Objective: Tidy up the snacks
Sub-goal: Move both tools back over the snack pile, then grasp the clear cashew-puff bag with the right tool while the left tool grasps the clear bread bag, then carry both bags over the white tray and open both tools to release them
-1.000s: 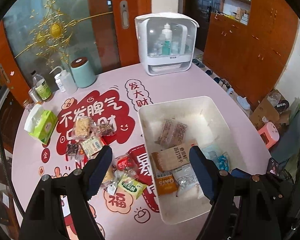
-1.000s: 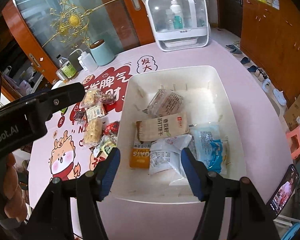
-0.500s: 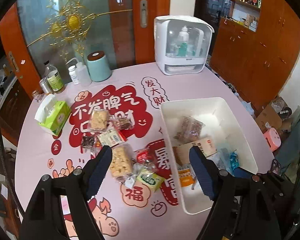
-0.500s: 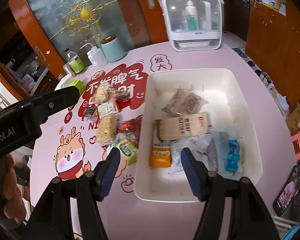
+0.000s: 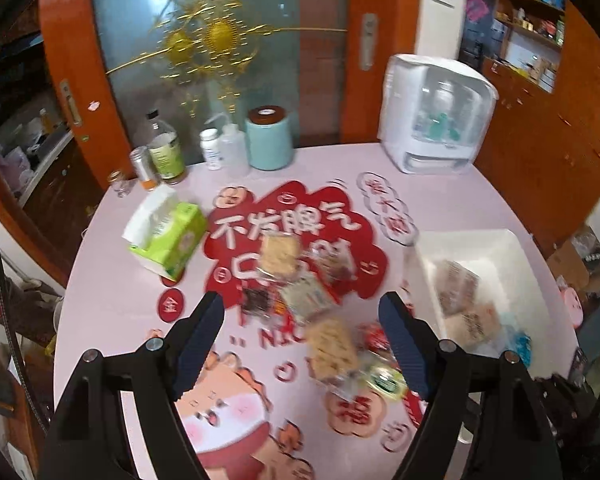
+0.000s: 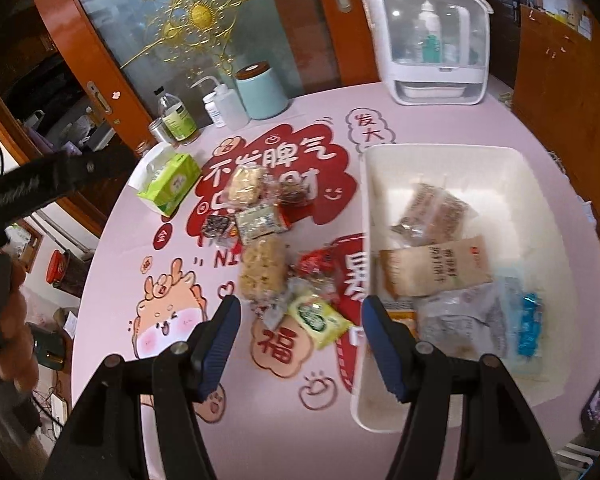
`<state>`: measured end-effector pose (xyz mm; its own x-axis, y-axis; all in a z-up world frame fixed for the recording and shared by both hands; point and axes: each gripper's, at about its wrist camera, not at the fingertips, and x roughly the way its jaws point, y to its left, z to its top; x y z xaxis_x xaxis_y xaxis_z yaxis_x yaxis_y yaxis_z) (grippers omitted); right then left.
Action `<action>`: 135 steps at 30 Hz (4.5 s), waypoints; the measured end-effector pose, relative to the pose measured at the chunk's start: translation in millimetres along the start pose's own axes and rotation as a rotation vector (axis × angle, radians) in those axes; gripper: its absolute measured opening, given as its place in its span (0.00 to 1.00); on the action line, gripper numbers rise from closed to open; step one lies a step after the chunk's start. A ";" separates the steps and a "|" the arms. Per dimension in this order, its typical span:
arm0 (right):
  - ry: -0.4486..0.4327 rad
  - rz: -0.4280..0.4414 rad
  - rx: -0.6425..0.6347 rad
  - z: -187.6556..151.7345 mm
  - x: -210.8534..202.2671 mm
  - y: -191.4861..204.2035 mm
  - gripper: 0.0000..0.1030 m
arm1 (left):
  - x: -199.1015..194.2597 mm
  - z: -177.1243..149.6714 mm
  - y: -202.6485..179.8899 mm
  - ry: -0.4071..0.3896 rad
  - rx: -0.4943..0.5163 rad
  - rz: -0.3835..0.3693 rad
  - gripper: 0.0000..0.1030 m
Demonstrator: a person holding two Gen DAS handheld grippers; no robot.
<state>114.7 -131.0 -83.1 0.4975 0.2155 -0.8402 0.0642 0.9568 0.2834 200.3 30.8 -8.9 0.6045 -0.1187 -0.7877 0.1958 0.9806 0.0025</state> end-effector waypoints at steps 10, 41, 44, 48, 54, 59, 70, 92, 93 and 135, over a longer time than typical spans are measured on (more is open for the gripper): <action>0.015 0.012 -0.063 23.9 58.9 46.4 0.62 | 90.9 37.9 48.2 0.066 0.063 0.036 0.77; 0.171 -0.160 -0.180 6.6 215.3 64.3 0.66 | 341.1 35.5 26.4 0.463 0.127 -0.024 0.77; 0.167 -0.175 -0.201 6.5 216.7 66.2 0.60 | 345.9 31.4 27.9 0.464 0.117 -0.042 0.73; 0.162 -0.172 -0.197 6.5 216.6 66.4 0.59 | 341.3 31.2 28.3 0.430 0.121 -0.060 0.49; 0.154 -0.147 -0.176 3.0 204.9 67.9 0.59 | 327.0 28.6 33.4 0.407 0.096 -0.019 0.45; 0.112 -0.113 -0.166 3.4 182.6 64.4 0.59 | 288.3 33.7 42.0 0.352 0.079 -0.013 0.45; -0.030 -0.024 -0.180 -1.6 88.3 65.9 0.59 | 148.6 43.3 38.4 0.196 0.067 -0.055 0.45; -0.303 -0.059 -0.097 -9.6 -85.3 -35.0 0.59 | -34.9 34.2 -127.3 -0.070 0.082 -0.199 0.45; -0.307 -0.072 -0.095 -9.4 -86.7 -39.6 0.59 | -36.6 34.0 -135.7 -0.074 0.090 -0.197 0.45; -0.131 -0.242 0.009 -12.4 -31.8 -133.7 0.60 | 26.5 13.4 -256.0 0.062 0.260 -0.121 0.57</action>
<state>79.6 -263.4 -100.0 0.5743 -0.0469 -0.8173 0.2020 0.9756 0.0860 176.5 -225.5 -22.2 0.5179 -0.2143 -0.8281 0.4593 0.8864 0.0579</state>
